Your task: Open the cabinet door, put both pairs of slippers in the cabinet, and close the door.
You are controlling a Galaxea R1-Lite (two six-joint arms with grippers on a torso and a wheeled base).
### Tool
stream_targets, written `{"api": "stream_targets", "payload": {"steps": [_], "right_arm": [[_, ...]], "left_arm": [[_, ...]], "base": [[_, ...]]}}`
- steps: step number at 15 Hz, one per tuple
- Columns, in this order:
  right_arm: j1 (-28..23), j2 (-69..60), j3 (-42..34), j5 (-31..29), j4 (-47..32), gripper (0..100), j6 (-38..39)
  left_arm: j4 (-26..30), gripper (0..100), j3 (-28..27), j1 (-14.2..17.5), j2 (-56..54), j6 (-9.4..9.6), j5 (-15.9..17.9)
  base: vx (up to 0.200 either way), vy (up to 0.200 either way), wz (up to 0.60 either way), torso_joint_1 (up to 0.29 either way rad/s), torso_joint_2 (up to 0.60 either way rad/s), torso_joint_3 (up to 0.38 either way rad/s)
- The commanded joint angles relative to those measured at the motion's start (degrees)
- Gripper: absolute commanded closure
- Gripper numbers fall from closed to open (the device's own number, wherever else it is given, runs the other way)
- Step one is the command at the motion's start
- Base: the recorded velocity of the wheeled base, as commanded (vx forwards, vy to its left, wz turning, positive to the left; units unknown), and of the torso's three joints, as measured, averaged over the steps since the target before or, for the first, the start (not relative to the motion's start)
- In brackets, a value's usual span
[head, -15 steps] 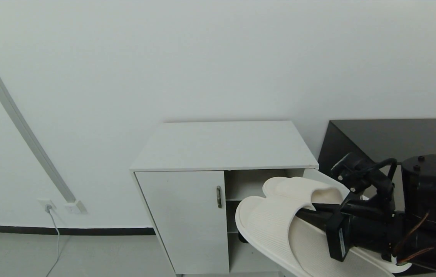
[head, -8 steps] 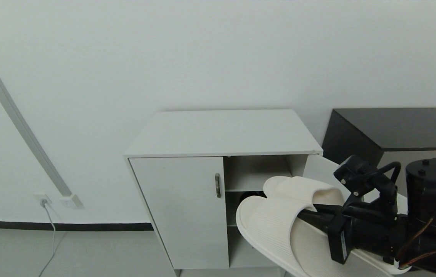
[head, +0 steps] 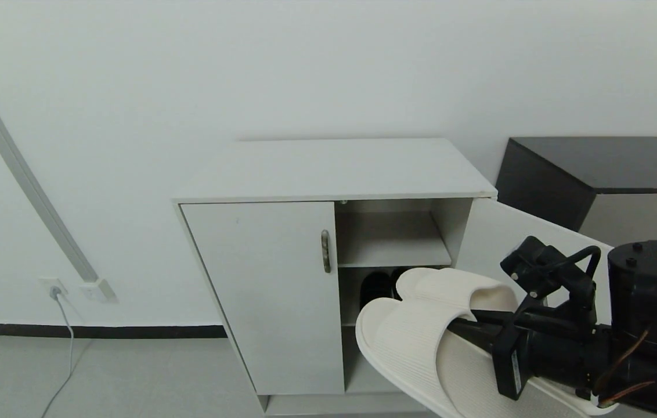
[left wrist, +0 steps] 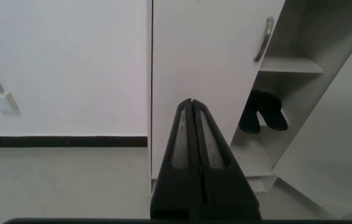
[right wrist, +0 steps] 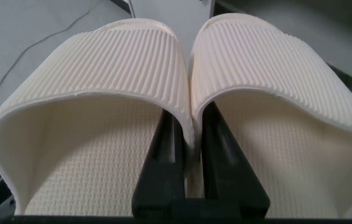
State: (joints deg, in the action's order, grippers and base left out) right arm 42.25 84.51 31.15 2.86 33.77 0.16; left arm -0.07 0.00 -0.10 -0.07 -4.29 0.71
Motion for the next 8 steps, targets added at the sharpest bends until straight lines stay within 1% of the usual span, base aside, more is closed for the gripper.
{"api": "stream_targets", "payload": {"steps": [1, 4, 8], "right_arm": [[0.0, 0.6, 0.0, 0.1, 0.1, 100, 0.0], [0.0, 1.0, 0.0, 0.1, 0.1, 100, 0.0], [-0.1, 1.6, -0.1, 0.1, 0.4, 100, 0.0]], "left_arm": [[0.0, 100, 0.0, 0.0, 0.1, -0.02, 0.0], [0.0, 100, 0.0, 0.0, 0.1, -0.02, 0.0], [0.0, 100, 0.0, 0.0, 0.1, -0.02, 0.0]], "base": [[0.000, 0.000, 0.00, -0.168, 0.50, 0.320], [0.000, 0.000, 0.00, -0.178, 0.50, 0.325], [0.000, 0.000, 0.00, -0.148, 0.48, 0.327]]}}
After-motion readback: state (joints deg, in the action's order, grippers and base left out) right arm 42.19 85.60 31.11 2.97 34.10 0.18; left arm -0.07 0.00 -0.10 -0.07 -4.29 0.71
